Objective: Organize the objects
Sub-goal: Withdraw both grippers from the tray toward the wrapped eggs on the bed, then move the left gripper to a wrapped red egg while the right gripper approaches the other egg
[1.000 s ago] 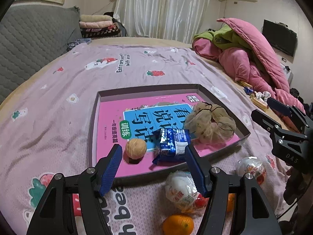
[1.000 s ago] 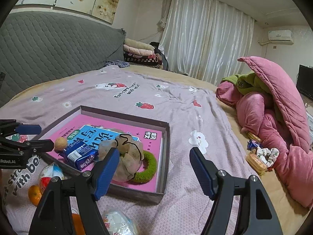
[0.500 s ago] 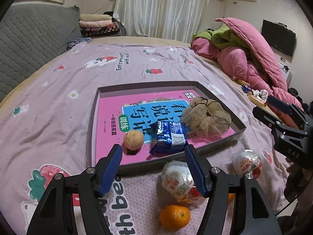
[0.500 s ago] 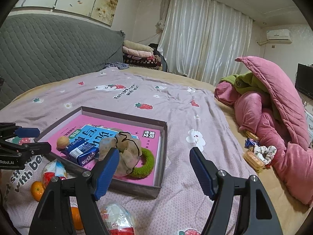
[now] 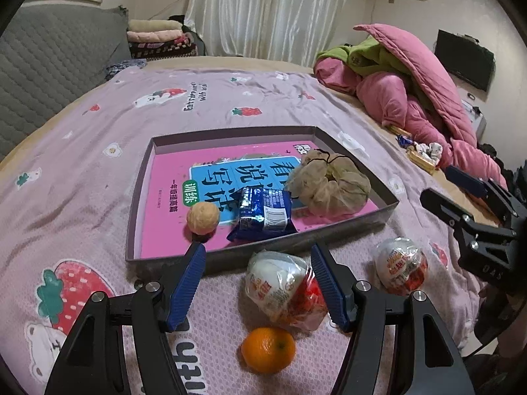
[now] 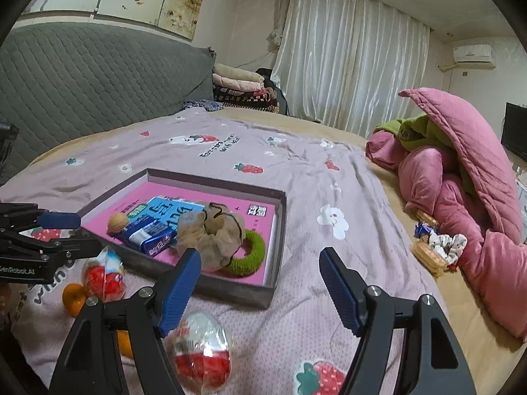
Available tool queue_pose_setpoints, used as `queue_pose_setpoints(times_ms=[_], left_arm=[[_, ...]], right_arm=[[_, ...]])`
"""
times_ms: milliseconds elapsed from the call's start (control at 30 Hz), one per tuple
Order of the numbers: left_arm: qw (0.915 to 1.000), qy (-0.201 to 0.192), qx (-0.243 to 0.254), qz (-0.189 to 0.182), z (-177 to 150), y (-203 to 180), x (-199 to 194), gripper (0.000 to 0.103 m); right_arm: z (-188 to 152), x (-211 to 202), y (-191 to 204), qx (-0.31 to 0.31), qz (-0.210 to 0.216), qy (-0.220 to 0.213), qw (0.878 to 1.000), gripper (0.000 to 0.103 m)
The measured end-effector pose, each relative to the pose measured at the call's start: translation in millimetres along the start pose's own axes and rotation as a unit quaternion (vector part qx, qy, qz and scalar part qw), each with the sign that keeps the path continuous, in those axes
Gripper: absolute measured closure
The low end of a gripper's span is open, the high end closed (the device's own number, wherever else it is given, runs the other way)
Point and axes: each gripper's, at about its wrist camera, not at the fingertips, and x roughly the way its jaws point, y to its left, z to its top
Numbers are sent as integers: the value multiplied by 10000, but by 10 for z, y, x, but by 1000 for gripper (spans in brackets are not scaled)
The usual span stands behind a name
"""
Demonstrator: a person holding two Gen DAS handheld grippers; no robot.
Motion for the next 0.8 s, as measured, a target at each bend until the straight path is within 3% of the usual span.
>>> queue_pose_setpoints(times_ms=[800], left_arm=[[9985, 231, 420, -253, -293, -212, -73, 35]], right_arm=[[-321, -79, 29, -74, 287, 400, 9988, 29]])
